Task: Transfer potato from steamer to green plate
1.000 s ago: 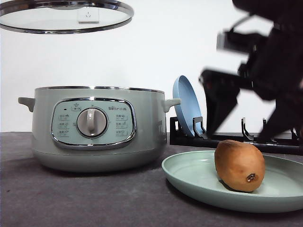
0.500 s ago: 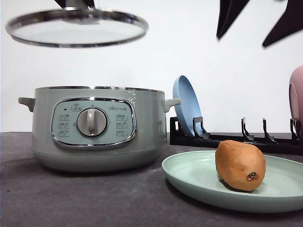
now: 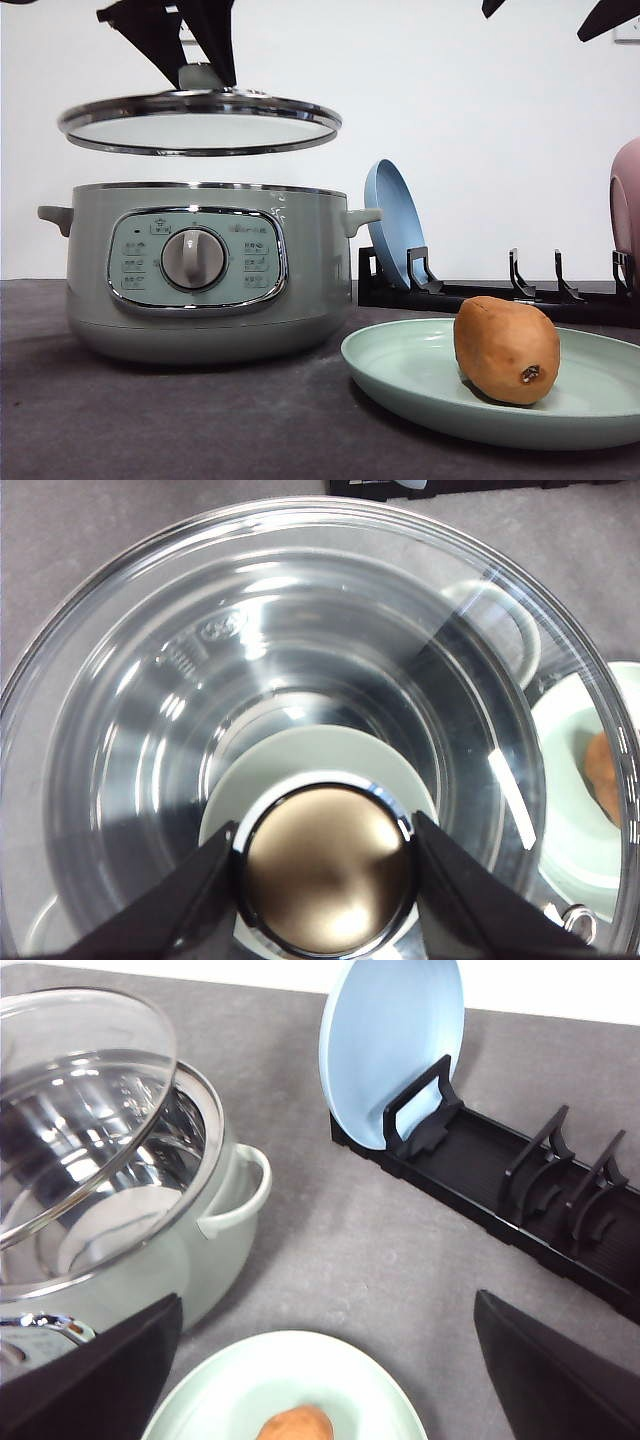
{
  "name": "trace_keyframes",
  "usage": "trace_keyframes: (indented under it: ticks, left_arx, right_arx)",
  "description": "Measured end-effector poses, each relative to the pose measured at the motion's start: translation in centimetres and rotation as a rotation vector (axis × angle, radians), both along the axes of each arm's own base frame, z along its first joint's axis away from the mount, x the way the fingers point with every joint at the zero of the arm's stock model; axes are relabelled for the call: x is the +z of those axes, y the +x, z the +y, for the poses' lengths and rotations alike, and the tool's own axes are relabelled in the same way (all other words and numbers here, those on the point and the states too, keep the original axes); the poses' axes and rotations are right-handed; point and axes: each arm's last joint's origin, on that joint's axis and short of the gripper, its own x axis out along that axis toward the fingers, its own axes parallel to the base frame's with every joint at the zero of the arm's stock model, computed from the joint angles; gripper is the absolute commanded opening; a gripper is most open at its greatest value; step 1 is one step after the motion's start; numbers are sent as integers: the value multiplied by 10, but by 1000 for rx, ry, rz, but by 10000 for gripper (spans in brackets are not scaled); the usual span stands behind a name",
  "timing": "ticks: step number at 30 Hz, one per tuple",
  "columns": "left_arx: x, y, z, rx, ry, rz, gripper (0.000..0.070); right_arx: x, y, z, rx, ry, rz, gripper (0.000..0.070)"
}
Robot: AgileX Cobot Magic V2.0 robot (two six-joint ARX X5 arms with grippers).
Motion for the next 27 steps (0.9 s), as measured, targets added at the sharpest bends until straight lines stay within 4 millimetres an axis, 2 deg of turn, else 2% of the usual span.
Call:
trace_keyframes:
  ticks: [27]
  left_arx:
    - [-35, 26, -13, -8, 72, 54, 1]
  right_arx:
    - [-1, 0, -1, -14, -15, -1, 590]
